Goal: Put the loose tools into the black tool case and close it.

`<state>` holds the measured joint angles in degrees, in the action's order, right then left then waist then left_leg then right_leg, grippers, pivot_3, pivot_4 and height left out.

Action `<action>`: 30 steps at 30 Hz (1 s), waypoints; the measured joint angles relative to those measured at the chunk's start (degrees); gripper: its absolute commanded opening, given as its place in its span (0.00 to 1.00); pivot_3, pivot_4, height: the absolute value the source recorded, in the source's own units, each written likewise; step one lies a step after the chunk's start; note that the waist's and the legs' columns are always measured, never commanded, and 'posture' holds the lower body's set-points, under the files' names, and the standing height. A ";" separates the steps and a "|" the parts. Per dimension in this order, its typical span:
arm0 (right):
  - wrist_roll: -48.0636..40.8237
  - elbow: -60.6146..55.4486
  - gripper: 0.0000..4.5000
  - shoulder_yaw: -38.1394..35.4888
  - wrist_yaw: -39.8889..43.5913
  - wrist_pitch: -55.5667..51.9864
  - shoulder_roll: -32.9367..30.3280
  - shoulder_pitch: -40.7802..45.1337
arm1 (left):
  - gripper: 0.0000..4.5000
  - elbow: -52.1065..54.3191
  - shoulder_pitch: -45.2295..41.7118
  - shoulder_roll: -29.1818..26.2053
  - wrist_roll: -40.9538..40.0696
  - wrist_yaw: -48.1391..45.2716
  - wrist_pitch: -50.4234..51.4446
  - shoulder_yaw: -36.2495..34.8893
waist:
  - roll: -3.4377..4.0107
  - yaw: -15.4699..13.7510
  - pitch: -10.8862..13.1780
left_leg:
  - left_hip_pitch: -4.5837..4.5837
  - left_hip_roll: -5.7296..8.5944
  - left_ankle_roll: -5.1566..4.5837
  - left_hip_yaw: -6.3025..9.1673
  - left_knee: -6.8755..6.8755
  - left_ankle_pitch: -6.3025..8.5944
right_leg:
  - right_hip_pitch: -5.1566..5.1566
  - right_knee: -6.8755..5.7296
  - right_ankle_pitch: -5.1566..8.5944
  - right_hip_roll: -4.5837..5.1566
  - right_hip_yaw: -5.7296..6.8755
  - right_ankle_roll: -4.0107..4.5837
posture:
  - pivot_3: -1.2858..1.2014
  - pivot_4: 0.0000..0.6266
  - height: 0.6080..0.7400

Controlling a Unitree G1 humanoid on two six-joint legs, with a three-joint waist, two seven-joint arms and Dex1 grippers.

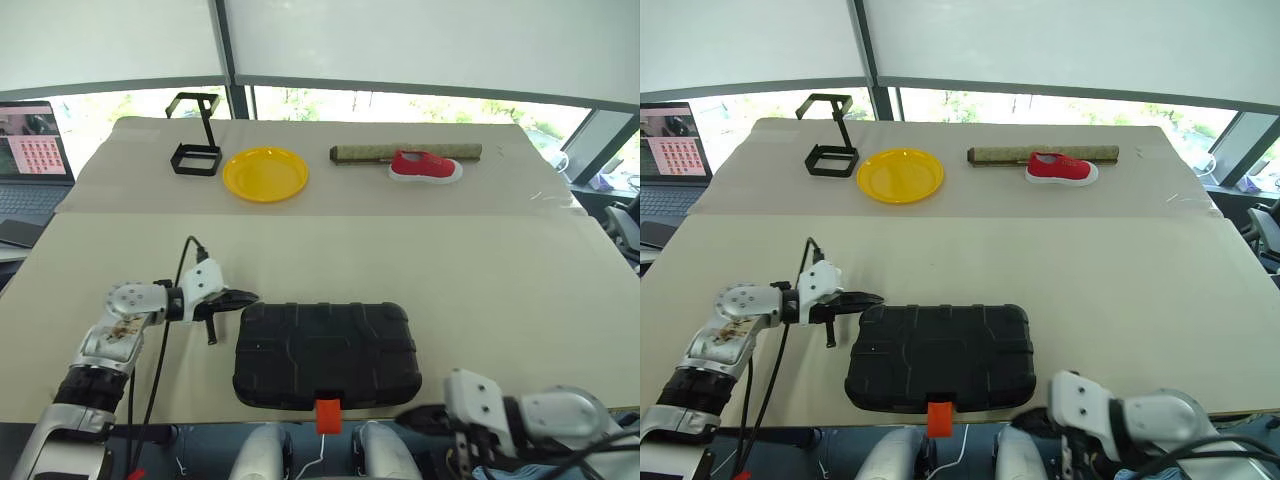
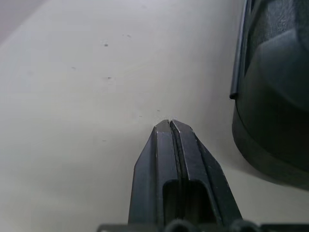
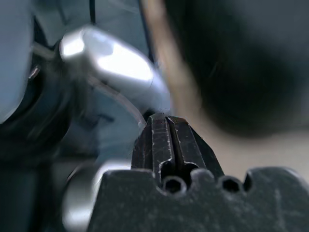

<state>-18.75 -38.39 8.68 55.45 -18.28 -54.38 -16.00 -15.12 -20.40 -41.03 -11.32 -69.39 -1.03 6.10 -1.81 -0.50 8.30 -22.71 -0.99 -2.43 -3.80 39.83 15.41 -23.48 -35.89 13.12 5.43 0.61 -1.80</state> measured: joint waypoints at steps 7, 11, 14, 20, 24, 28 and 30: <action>4.63 5.25 0.02 4.87 -3.32 -2.80 8.03 12.70 | 0.01 3.28 3.12 -2.14 -1.06 -1.79 4.10 -1.45 | -0.11 0.28 0.04 | -0.36 0.01 0.07 -0.02 0.09 -0.06 | -0.52 -0.25 -0.02 -0.01 -0.09 0.05 | 0.52 0.24 1.00; 7.89 10.67 0.02 5.98 -5.56 -2.81 12.31 19.88 | 0.01 6.99 7.70 -2.32 -2.81 0.85 7.28 -4.99 | -0.11 0.63 0.04 | -0.44 0.00 0.11 -0.03 0.08 -0.08 | -0.64 -0.31 -0.04 -0.02 -0.09 0.07 | 0.52 0.24 1.00; 10.86 16.15 0.02 6.48 -7.61 -1.99 15.50 24.77 | 0.01 9.72 10.72 -1.97 -3.99 3.59 9.25 -6.85 | -0.10 0.94 0.05 | -0.44 0.00 0.14 -0.01 0.08 -0.11 | -0.65 -0.35 -0.05 -0.02 -0.08 0.09 | 0.52 0.24 1.00; 13.53 25.90 0.02 6.26 -8.24 1.50 18.32 30.83 | 0.01 15.82 14.23 3.31 -8.98 11.42 16.55 -11.28 | -0.12 0.67 0.06 | -0.50 0.03 0.13 0.00 0.09 -0.11 | -0.65 -0.34 -0.09 0.04 -0.03 0.06 | 0.52 0.24 1.00; 13.19 27.80 0.02 4.62 -7.85 3.16 18.19 31.17 | 0.01 19.38 12.20 5.08 -16.60 14.97 23.84 -15.93 | -0.13 0.57 0.07 | -0.51 0.02 0.15 0.06 0.08 -0.12 | -0.66 -0.36 -0.10 0.04 -0.01 0.07 | 0.52 0.24 1.00; 9.84 25.70 0.02 0.00 -5.40 1.78 14.81 27.99 | 0.01 22.18 6.61 2.46 -23.81 14.35 30.83 -19.09 | -0.13 0.13 0.07 | -0.48 0.05 0.14 0.08 0.07 -0.11 | -0.57 -0.31 -0.10 0.05 0.02 0.06 | 0.52 0.24 1.00; 7.50 23.01 0.02 -1.98 -4.05 0.06 13.03 24.72 | 0.01 23.08 4.06 0.28 -25.21 12.63 33.92 -18.42 | -0.13 0.01 0.07 | -0.49 0.06 0.14 0.08 0.05 -0.11 | -0.58 -0.30 -0.10 0.04 0.02 0.06 | 0.52 0.24 1.00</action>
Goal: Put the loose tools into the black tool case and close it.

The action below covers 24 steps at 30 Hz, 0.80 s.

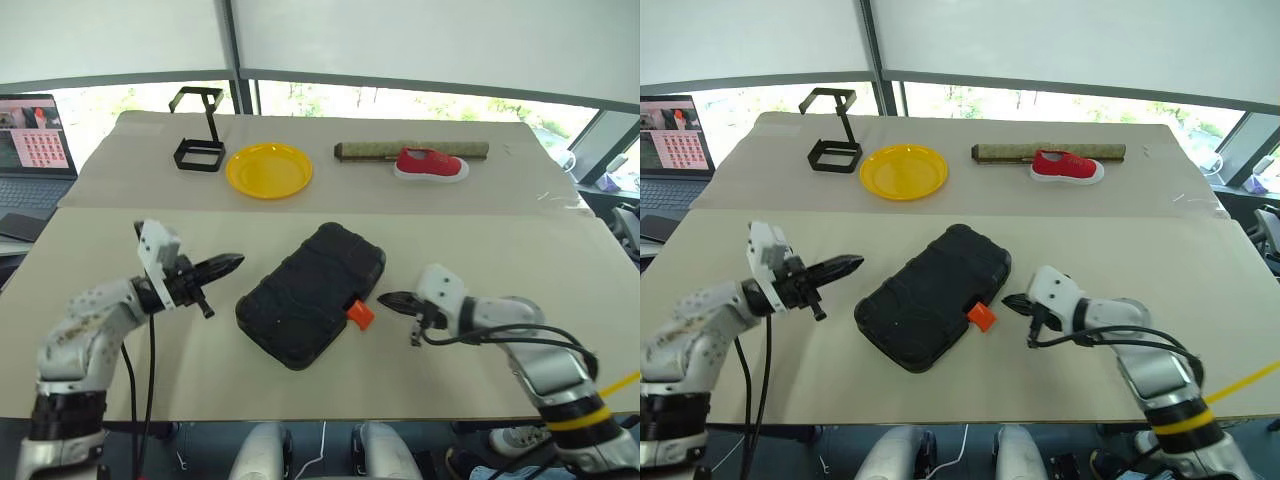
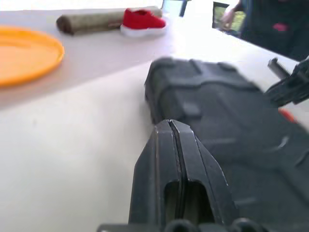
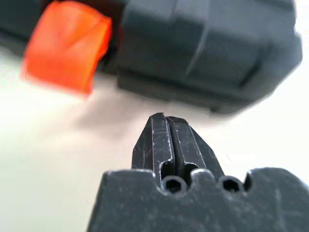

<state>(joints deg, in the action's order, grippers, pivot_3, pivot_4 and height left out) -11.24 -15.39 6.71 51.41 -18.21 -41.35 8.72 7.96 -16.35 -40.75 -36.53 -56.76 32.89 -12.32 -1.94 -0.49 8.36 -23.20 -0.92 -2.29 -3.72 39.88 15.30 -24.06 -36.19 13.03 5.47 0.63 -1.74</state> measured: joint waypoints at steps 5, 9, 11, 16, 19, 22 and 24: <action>-5.65 -8.05 0.02 -3.05 2.12 -5.05 -2.18 -6.41 | 0.01 0.41 -6.41 -0.94 1.76 -5.38 2.23 10.36 | 0.01 -0.18 0.00 | 0.02 0.03 0.01 -0.01 0.01 -0.01 | 0.03 0.01 0.00 -0.06 -0.03 0.00 | 0.52 0.24 1.00; -7.13 -12.32 0.02 -3.01 1.69 -7.54 -2.40 -8.96 | 0.01 -3.38 -12.20 3.24 8.82 -6.30 0.30 20.58 | -0.01 -0.21 0.00 | -0.01 0.10 0.01 -0.02 0.04 -0.01 | 0.04 0.02 0.01 -0.11 -0.04 -0.01 | 0.52 0.24 1.00; -6.90 -13.14 0.02 -2.43 0.55 -8.32 -1.67 -9.08 | 0.01 -5.18 -13.88 6.26 11.26 -6.15 -0.26 24.11 | -0.01 -0.15 0.01 | -0.03 0.11 0.00 -0.02 0.05 -0.01 | 0.01 0.02 0.01 -0.14 -0.07 -0.01 | 0.52 0.24 1.00; -6.67 -14.18 0.02 0.86 -1.19 -9.56 0.04 -7.59 | 0.01 -6.50 -17.20 8.73 14.93 -6.41 -1.18 27.77 | 0.04 -0.14 -0.03 | 0.03 0.08 0.00 0.00 0.05 -0.01 | 0.04 0.01 0.01 -0.16 -0.09 -0.01 | 0.52 0.24 1.00; -5.65 -14.08 0.02 1.75 -1.45 -9.57 -0.02 -7.09 | 0.01 -6.80 -17.70 8.94 16.43 -7.09 -1.85 29.16 | 0.06 -0.18 -0.05 | 0.05 0.08 0.00 0.00 0.05 -0.01 | 0.08 0.02 0.01 -0.14 -0.10 -0.01 | 0.52 0.24 1.00; -4.91 -13.54 0.02 2.15 -1.46 -9.57 -0.02 -5.93 | 0.01 -7.55 -17.95 9.44 18.50 -7.07 -3.05 30.30 | 0.13 -0.31 -0.13 | 0.23 0.08 -0.01 0.01 0.05 -0.01 | 0.30 0.05 0.01 -0.13 -0.08 -0.02 | 0.52 0.24 1.00; -4.53 -13.15 0.02 2.52 -1.48 -9.57 0.00 -5.13 | 0.01 -7.70 -17.87 9.72 18.95 -6.78 -3.06 30.46 | 0.17 -0.30 -0.15 | 0.45 0.06 -0.02 0.05 0.04 0.00 | 0.57 0.11 0.03 -0.12 -0.03 -0.04 | 0.52 0.24 1.00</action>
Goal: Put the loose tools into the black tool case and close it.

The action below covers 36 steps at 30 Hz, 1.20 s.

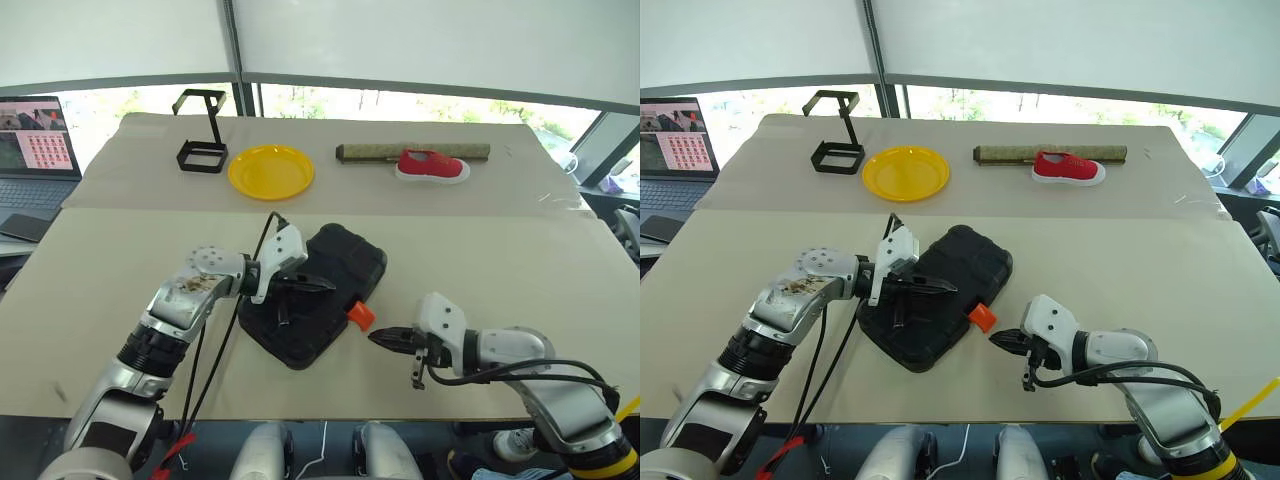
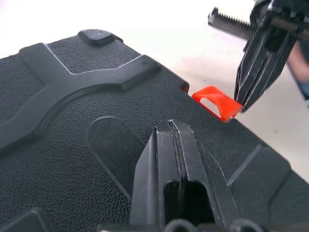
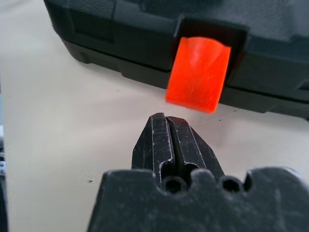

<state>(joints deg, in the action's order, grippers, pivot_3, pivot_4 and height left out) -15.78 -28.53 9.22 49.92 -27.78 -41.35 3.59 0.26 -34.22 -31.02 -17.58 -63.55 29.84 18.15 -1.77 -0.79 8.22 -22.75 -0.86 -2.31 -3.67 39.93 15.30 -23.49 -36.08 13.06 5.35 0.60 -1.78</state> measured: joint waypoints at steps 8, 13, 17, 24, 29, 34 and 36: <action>-3.45 -2.11 0.02 -2.91 1.34 -2.92 -2.20 -0.16 | 0.01 0.44 1.23 0.02 1.77 0.40 -2.12 0.02 | 0.15 0.08 -0.10 | 0.40 -0.05 -0.02 0.02 -0.10 0.02 | 0.39 0.07 0.03 0.03 -0.01 0.00 | 0.52 0.24 1.00; -3.88 -1.94 0.02 -3.86 1.26 -2.91 -2.64 1.32 | 0.01 0.24 1.65 0.00 2.10 0.59 -2.71 -0.23 | 0.19 0.10 -0.20 | 0.46 -0.07 -0.02 0.02 -0.11 0.02 | 0.42 0.07 0.05 0.01 -0.01 0.02 | 0.52 0.24 1.00; -2.17 1.13 0.02 -0.89 1.17 -2.56 -1.33 3.96 | 0.01 0.26 1.83 0.07 2.20 0.78 -3.26 -0.21 | 0.22 0.11 -0.22 | 0.46 -0.06 -0.02 0.01 -0.10 0.02 | 0.41 0.07 0.05 0.01 -0.02 0.02 | 0.52 0.24 1.00; 0.72 6.10 0.02 2.14 1.40 0.10 1.07 7.41 | 0.01 0.25 1.81 0.27 2.26 1.00 -3.31 -0.15 | 0.24 0.12 -0.23 | 0.45 -0.06 -0.02 0.01 -0.10 0.02 | 0.40 0.06 0.05 0.00 -0.01 0.02 | 0.52 0.24 1.00; 2.16 8.72 0.02 3.54 1.92 1.76 2.77 8.35 | 0.01 0.23 1.86 0.18 2.28 1.15 -3.30 -0.31 | 0.24 0.15 -0.23 | 0.46 -0.07 -0.01 0.01 -0.11 0.02 | 0.39 0.05 0.05 -0.01 -0.02 0.03 | 0.52 0.24 1.00; 2.70 10.03 0.02 3.55 1.89 2.32 4.22 8.92 | 0.01 0.23 1.87 0.18 2.33 1.26 -3.29 -0.32 | 0.24 0.22 -0.23 | 0.46 -0.09 -0.01 0.01 -0.11 0.02 | 0.38 0.04 0.06 -0.02 -0.03 0.05 | 0.52 0.24 1.00; 2.70 10.13 0.02 3.48 1.88 2.33 4.81 8.92 | 0.01 0.22 1.85 0.19 2.38 1.30 -3.29 -0.32 | 0.24 0.25 -0.23 | 0.46 -0.09 -0.01 0.01 -0.12 0.02 | 0.38 0.04 0.06 -0.03 -0.03 0.05 | 0.52 0.24 1.00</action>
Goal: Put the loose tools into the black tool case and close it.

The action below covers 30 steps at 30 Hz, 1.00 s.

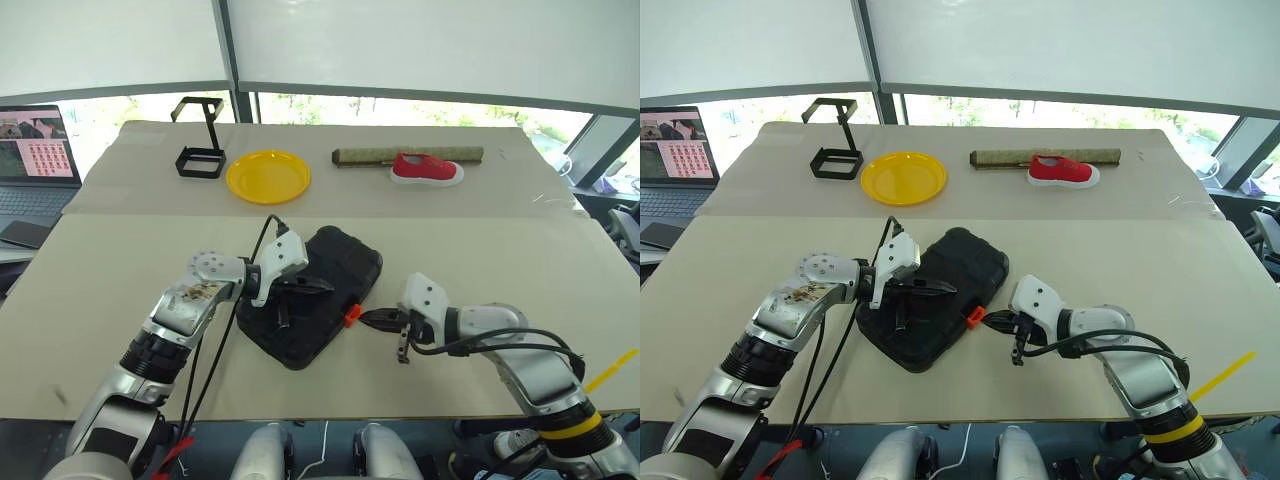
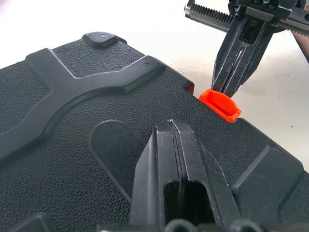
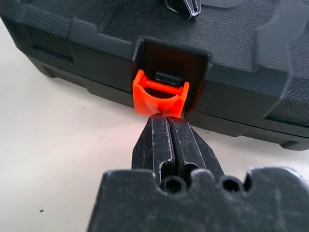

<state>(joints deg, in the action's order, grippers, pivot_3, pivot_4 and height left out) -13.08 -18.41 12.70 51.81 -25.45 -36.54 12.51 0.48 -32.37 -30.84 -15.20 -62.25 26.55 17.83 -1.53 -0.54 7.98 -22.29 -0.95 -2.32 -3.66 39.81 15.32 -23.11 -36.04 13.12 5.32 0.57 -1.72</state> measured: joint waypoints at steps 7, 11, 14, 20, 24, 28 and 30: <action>-1.31 -0.12 0.02 -0.66 -0.03 -0.03 1.92 -0.03 | 0.01 -0.50 -0.33 0.04 0.23 -0.10 -0.01 -0.03 | 0.00 0.36 0.00 | 0.00 -0.02 0.00 0.00 -0.01 0.00 | -0.02 -0.01 0.01 -0.01 -0.01 0.02 | 0.52 0.24 1.00; -1.52 -0.23 0.02 -0.76 -0.13 -0.03 2.33 -0.03 | 0.01 -1.00 -0.59 0.12 0.26 -0.20 -0.08 -0.03 | 0.00 0.56 0.00 | 0.02 -0.04 0.00 0.00 -0.02 0.00 | -0.01 -0.02 0.01 -0.03 -0.01 0.04 | 0.52 0.24 1.00; -1.24 -0.23 0.02 -0.72 -0.26 -0.02 2.24 -0.56 | 0.01 -1.17 -0.69 0.37 0.30 -0.21 -0.11 0.04 | 0.01 0.50 0.00 | 0.02 -0.03 0.00 0.01 -0.02 0.00 | -0.01 -0.02 0.02 -0.02 0.00 0.04 | 0.52 0.24 1.00; -1.06 -0.23 0.02 -0.17 -0.32 -0.13 1.62 -2.18 | 0.01 -1.26 -0.82 0.60 0.57 -0.28 -0.19 0.15 | 0.02 0.35 -0.01 | 0.01 -0.02 0.00 0.00 -0.03 0.00 | -0.01 0.01 0.02 0.01 -0.01 0.02 | 0.52 0.24 1.00; -0.54 0.21 0.02 0.53 -0.83 -0.13 3.23 -1.46 | 0.01 -1.30 -0.86 0.57 0.77 -0.38 -0.20 0.14 | 0.02 0.36 -0.01 | 0.01 -0.02 0.00 0.00 -0.03 0.00 | -0.01 0.01 0.02 0.01 -0.01 0.02 | 0.52 0.24 1.00; -0.52 1.17 0.02 0.69 -0.81 -0.33 4.28 -0.90 | 0.01 -1.37 -0.91 0.37 1.12 -0.56 -0.21 0.06 | 0.01 0.69 -0.01 | 0.03 -0.06 0.00 0.01 -0.04 0.00 | -0.02 0.01 0.02 -0.04 -0.02 0.05 | 0.52 0.24 1.00; -0.40 1.75 0.02 1.04 -0.71 -0.34 4.44 -0.32 | 0.01 -1.48 -0.93 0.29 1.19 -0.65 -0.21 0.03 | 0.01 0.88 -0.01 | 0.06 -0.09 0.01 0.01 -0.04 0.00 | -0.01 0.00 0.03 -0.08 -0.03 0.06 | 0.52 0.24 1.00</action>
<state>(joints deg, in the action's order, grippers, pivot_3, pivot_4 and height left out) -13.48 -16.65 13.73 51.10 -25.79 -32.10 12.20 -1.00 -33.30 -30.55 -14.01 -62.90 26.34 17.85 -1.53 0.33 7.97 -22.22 -1.04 -2.31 -3.65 39.77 15.32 -23.12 -36.04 13.15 5.24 0.54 -1.66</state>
